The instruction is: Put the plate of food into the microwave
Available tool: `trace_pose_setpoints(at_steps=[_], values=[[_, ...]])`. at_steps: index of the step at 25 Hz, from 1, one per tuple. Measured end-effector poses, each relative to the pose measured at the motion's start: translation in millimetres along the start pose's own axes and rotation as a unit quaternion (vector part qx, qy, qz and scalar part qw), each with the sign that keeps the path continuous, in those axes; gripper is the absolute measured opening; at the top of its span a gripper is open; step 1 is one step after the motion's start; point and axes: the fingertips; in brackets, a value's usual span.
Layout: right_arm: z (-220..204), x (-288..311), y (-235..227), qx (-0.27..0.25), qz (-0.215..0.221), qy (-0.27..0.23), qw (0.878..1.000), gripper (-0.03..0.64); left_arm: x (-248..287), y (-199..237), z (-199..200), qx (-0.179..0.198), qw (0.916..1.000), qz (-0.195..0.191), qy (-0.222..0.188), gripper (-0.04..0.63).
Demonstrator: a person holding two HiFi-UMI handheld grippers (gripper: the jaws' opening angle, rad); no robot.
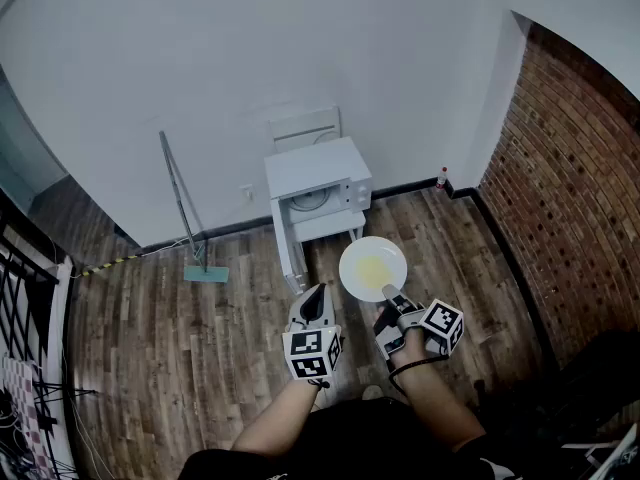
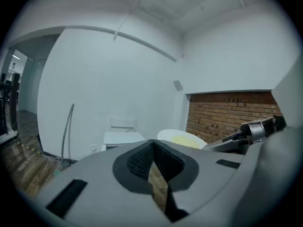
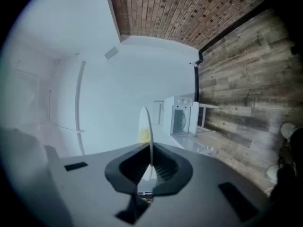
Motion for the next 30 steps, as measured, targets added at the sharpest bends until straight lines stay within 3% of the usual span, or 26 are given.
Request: trace_pose_setpoints(at_steps=[20,30], values=[[70.8,20.1,-11.4,-0.002,-0.008,0.048,0.999,0.02,66.6,-22.4,-17.9,-0.033,0.9985,0.038,0.021,-0.002],[92.3,92.3,-11.6,-0.001,-0.018,0.062,0.998,0.02,137.4,23.0,-22.5,-0.049,0.9979,0.034,0.025,-0.002]])
Point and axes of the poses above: the fingertips, and each gripper's own axes: x forward along the fingers, y to its left, z out of its top, and after that the axes turned 12 degrees about -z, right-handed
